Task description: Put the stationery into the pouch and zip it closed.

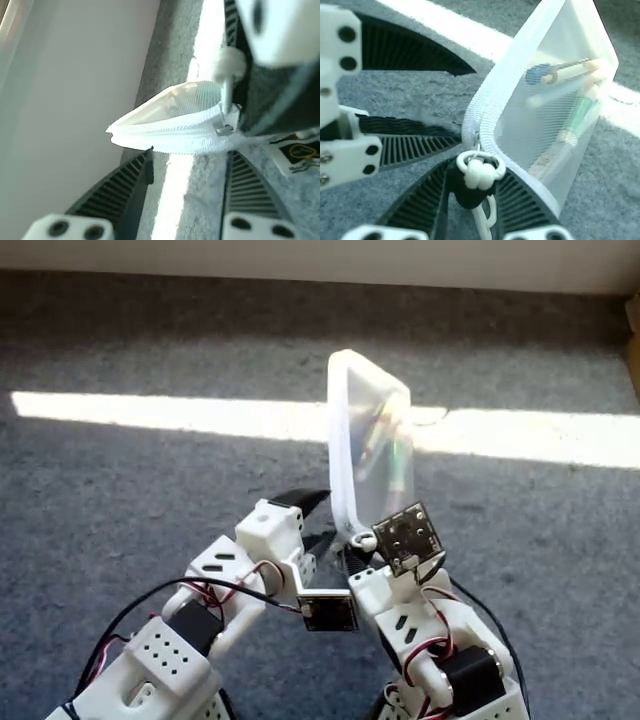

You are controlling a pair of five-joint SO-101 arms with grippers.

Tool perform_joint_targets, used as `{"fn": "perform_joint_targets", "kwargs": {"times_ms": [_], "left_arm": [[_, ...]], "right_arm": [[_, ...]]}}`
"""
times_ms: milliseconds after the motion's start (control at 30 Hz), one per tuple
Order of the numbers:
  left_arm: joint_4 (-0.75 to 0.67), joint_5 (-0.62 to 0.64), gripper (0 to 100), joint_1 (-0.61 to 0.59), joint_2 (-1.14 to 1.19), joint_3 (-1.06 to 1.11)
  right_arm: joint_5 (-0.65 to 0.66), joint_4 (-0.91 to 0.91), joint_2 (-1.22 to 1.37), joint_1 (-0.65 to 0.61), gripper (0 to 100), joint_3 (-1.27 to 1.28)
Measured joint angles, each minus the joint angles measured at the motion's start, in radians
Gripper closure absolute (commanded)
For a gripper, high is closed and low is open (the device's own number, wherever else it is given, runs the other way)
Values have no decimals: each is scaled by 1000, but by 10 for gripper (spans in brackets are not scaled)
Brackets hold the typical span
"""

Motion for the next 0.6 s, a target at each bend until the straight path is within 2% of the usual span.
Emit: {"fn": "perform_joint_targets", "kwargs": {"times_ms": [233,433,600], "left_arm": [[-11,0,838,74,0,40],[-11,0,840,83,-2,86],[-11,0,918,92,-2,101]], "right_arm": [[0,0,0,0,995,0],[0,0,0,0,995,0],[0,2,0,0,995,0]]}}
